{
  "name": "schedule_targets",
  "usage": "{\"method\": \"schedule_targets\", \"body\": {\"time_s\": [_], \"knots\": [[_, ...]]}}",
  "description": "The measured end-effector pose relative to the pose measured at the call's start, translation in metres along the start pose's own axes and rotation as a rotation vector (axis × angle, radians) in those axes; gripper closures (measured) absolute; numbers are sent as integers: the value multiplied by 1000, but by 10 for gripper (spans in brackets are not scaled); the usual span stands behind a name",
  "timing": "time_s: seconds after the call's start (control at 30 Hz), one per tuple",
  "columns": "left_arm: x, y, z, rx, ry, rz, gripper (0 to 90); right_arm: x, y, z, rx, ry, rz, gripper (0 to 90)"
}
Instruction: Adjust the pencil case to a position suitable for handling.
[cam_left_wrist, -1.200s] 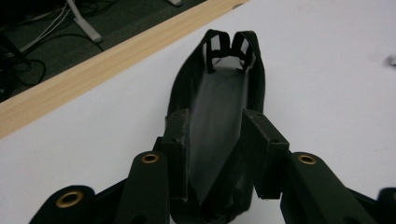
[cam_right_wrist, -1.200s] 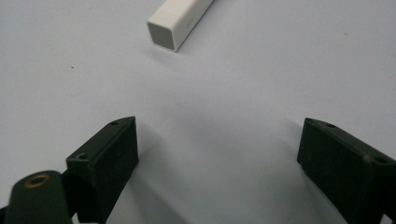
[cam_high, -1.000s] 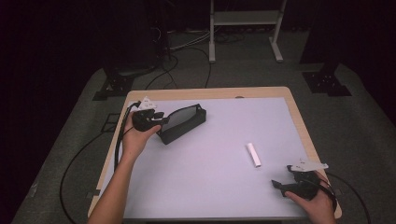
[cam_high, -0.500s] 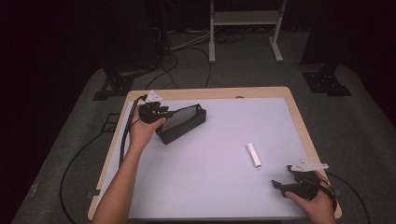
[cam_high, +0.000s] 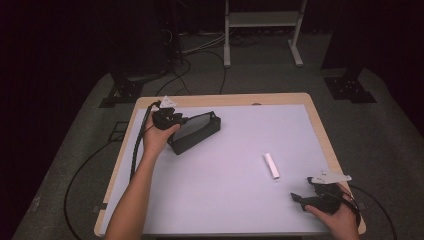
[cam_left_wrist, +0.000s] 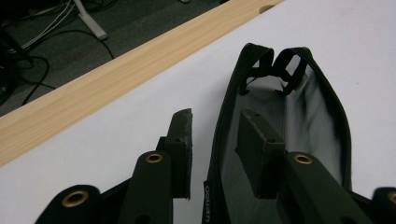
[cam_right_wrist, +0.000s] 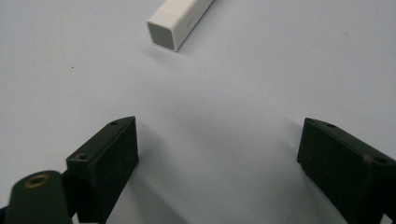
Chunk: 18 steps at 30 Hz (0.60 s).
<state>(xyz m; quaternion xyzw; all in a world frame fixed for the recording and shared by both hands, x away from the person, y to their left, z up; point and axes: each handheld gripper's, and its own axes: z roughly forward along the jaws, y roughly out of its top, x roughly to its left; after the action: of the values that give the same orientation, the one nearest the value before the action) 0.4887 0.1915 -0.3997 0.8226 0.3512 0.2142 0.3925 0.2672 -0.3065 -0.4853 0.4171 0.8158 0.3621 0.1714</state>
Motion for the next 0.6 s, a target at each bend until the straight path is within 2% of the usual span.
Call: {"method": "schedule_targets", "body": {"time_s": [0.2, 0.33, 0.6], "knots": [[0, 2, 7, 16, -3, 12, 690, 0, 0, 0, 0, 0, -1, 114], [0, 2, 12, 46, -12, 21, 725, 0, 0, 0, 0, 0, 0, 114], [-1, -2, 21, 84, -22, 12, 804, 0, 0, 0, 0, 0, 0, 114]]}}
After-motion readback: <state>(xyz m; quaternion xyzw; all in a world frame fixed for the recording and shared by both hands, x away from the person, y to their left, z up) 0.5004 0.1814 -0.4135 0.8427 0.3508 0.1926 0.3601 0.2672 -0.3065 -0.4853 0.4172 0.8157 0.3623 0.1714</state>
